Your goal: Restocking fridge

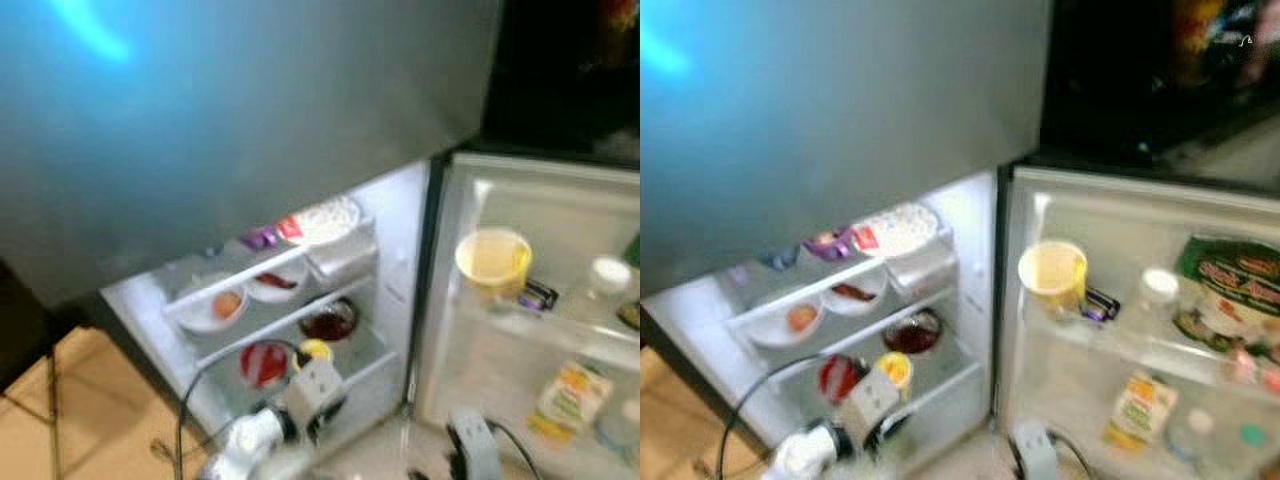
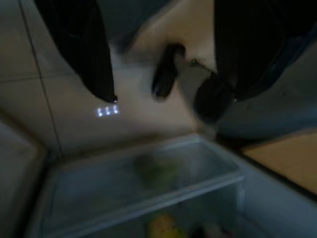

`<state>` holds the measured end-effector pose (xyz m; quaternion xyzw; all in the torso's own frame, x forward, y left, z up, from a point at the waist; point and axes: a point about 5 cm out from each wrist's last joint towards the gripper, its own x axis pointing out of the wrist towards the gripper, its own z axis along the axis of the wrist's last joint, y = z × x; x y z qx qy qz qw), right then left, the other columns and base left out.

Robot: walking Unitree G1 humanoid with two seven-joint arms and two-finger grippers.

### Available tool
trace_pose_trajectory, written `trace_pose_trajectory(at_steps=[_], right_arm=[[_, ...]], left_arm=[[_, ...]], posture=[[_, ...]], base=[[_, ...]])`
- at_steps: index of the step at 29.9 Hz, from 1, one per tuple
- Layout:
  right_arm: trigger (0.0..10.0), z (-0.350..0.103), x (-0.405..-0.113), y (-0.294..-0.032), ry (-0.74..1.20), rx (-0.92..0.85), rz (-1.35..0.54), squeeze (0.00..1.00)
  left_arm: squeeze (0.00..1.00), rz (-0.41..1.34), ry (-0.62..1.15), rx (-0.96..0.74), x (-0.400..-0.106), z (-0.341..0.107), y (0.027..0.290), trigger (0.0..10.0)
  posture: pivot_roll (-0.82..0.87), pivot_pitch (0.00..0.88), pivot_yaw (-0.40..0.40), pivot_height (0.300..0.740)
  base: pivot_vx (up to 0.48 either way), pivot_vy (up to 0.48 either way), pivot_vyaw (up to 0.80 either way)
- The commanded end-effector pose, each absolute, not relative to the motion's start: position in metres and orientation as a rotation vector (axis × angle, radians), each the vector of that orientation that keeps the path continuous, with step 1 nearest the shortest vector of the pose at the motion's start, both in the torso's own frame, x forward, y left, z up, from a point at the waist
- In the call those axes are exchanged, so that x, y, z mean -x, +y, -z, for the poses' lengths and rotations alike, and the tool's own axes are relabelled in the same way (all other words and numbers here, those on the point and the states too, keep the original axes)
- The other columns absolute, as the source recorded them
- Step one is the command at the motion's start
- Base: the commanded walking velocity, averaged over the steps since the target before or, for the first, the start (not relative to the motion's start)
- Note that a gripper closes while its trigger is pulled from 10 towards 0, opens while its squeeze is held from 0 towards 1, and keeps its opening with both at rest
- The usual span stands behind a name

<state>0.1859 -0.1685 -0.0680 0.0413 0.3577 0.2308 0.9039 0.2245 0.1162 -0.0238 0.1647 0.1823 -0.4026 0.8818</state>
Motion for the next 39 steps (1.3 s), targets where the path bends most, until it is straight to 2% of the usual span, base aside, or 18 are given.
trace_pose_trajectory(at_steps=[1, 11, 22, 27, 31, 34, 37, 39], right_arm=[[10.0, 0.069, -0.185, -0.170, 0.743, -0.092, -0.466, 0.00], [10.0, 0.072, -0.180, -0.174, 0.774, -0.091, -0.459, 0.00], [10.0, 0.080, -0.166, -0.186, 0.849, -0.085, -0.382, 0.00], [10.0, 0.087, -0.151, -0.193, 0.919, -0.083, -0.335, 0.00], [10.0, 0.097, -0.129, -0.201, 1.014, -0.106, -0.217, 0.00], [10.0, 0.099, -0.125, -0.204, 1.034, -0.104, -0.176, 0.00], [10.0, 0.105, -0.107, -0.214, 1.097, -0.099, -0.042, 0.00], [10.0, 0.105, -0.107, -0.214, 1.097, -0.099, -0.042, 0.00]], left_arm=[[0.00, 0.823, 0.414, -0.366, -0.223, 0.028, 0.124, 10.0], [0.00, 0.802, 0.488, -0.395, -0.212, 0.042, 0.134, 10.0], [0.00, 0.749, 0.607, -0.422, -0.192, 0.060, 0.151, 10.0], [0.00, 0.679, 0.681, -0.397, -0.182, 0.069, 0.161, 10.0], [0.00, 0.521, 0.814, -0.333, -0.166, 0.081, 0.178, 10.0], [0.00, 0.486, 0.846, -0.316, -0.162, 0.084, 0.181, 10.0], [0.00, 0.351, 0.954, -0.232, -0.143, 0.094, 0.194, 10.0], [0.00, 0.351, 0.954, -0.232, -0.143, 0.094, 0.194, 10.0]], posture=[[-0.02, 0.000, 0.034, 0.699], [-0.03, 0.000, 0.031, 0.740], [-0.03, 0.000, 0.029, 0.740], [-0.03, 0.000, 0.027, 0.740], [-0.03, 0.000, 0.027, 0.740], [-0.03, 0.000, 0.031, 0.740], [-0.03, 0.000, 0.027, 0.740], [-0.03, 0.000, 0.027, 0.740]], base=[[0.000, 0.000, 0.00], [0.000, 0.000, 0.00], [0.000, 0.000, 0.00], [0.000, 0.000, 0.00], [0.000, 0.000, 0.00], [0.000, 0.000, 0.00], [0.000, 0.000, 0.00], [0.000, 0.000, 0.00]])
